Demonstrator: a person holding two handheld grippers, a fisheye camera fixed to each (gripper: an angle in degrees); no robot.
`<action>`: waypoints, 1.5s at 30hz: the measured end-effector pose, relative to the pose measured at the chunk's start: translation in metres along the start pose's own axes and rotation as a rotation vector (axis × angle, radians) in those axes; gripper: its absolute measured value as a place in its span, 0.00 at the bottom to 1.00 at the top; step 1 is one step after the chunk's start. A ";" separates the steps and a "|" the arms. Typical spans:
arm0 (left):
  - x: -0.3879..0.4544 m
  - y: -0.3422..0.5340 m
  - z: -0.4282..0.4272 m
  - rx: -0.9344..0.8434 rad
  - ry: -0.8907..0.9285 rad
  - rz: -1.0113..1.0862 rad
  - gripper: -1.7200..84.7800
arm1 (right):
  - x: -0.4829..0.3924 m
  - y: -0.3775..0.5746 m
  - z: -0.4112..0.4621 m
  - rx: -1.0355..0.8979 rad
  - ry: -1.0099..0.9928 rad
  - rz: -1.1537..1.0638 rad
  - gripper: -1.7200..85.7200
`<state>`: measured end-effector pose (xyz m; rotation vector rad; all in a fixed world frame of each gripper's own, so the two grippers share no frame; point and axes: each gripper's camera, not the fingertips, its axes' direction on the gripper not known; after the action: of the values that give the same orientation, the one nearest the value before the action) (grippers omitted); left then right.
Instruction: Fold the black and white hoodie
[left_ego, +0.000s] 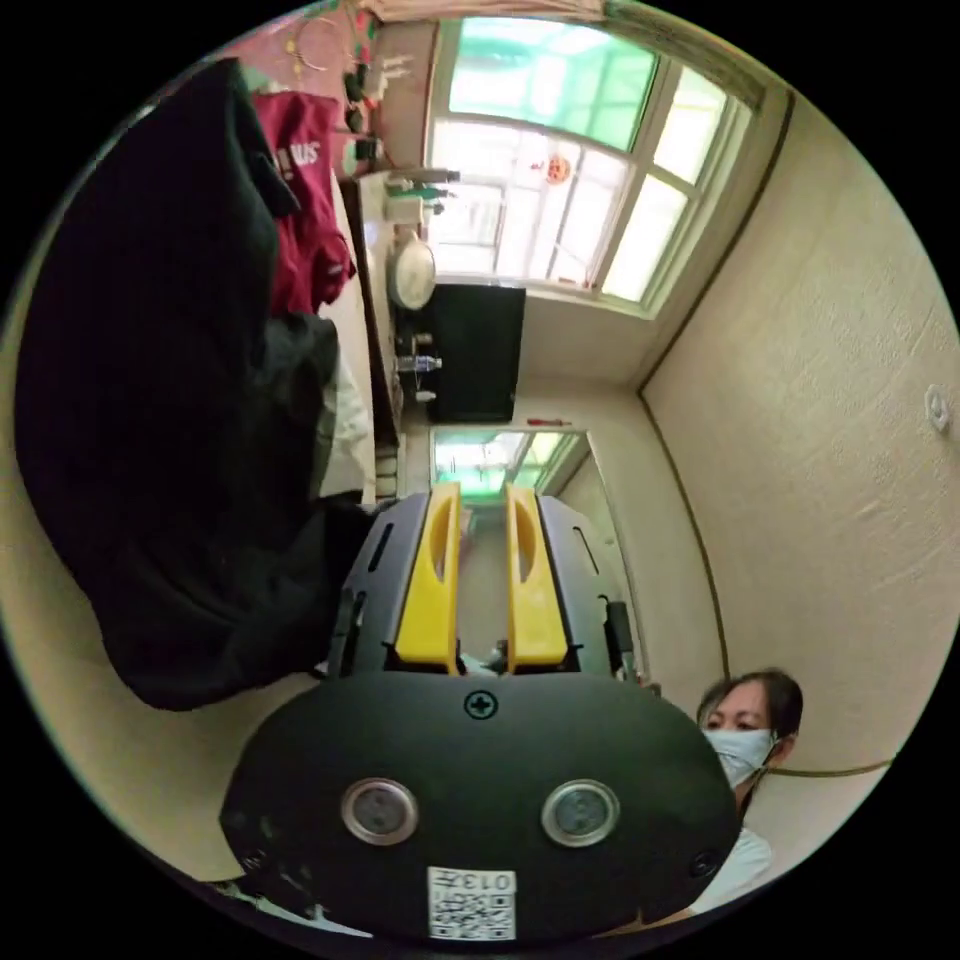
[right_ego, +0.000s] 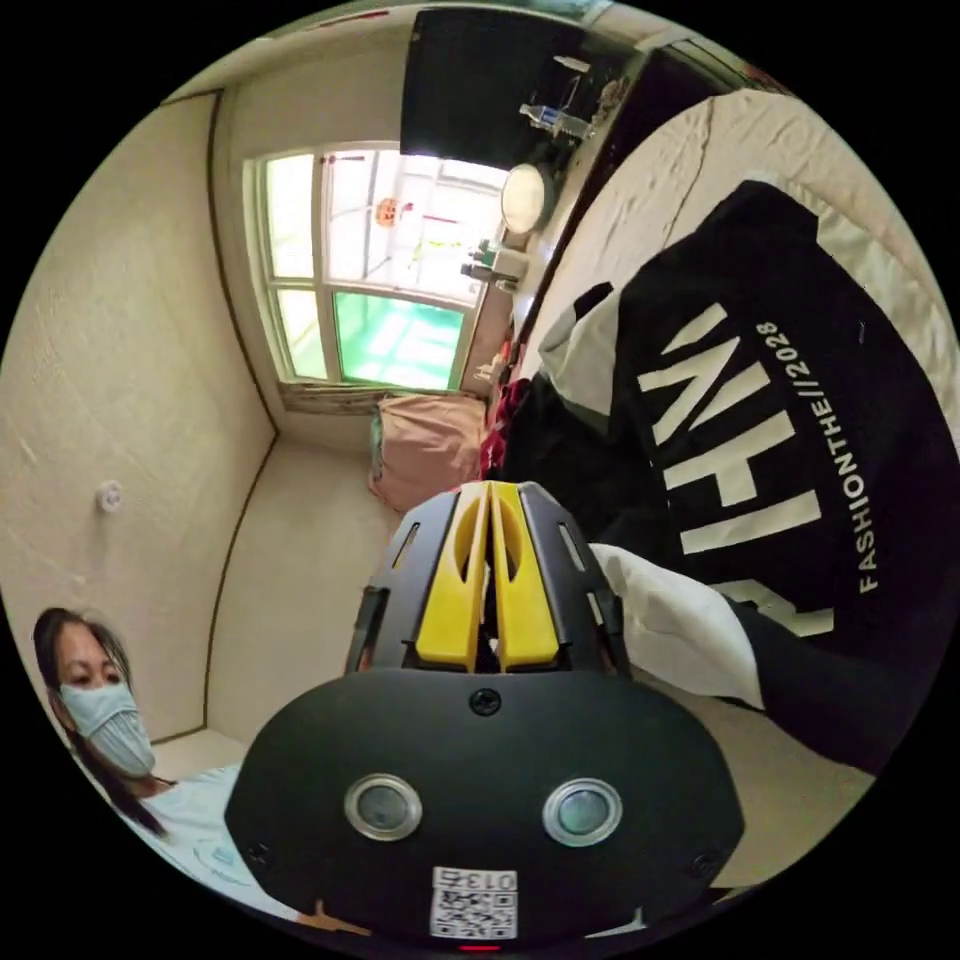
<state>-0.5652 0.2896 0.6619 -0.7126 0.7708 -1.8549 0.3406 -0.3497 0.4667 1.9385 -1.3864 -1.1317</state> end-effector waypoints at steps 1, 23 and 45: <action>-0.002 0.001 -0.010 -0.014 -0.049 0.036 0.12 | -0.002 -0.001 -0.015 0.054 -0.023 -0.030 0.04; -0.053 0.156 0.170 -1.065 -1.105 0.877 0.03 | -0.096 0.023 0.140 -0.745 0.081 -0.646 0.04; -0.077 0.209 0.080 -1.067 -1.014 0.679 0.12 | 0.010 0.069 -0.167 -0.048 0.841 0.056 0.19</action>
<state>-0.3617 0.2760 0.5417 -1.6011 1.0590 -0.2214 0.4472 -0.3948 0.6061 1.9646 -0.9153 -0.2302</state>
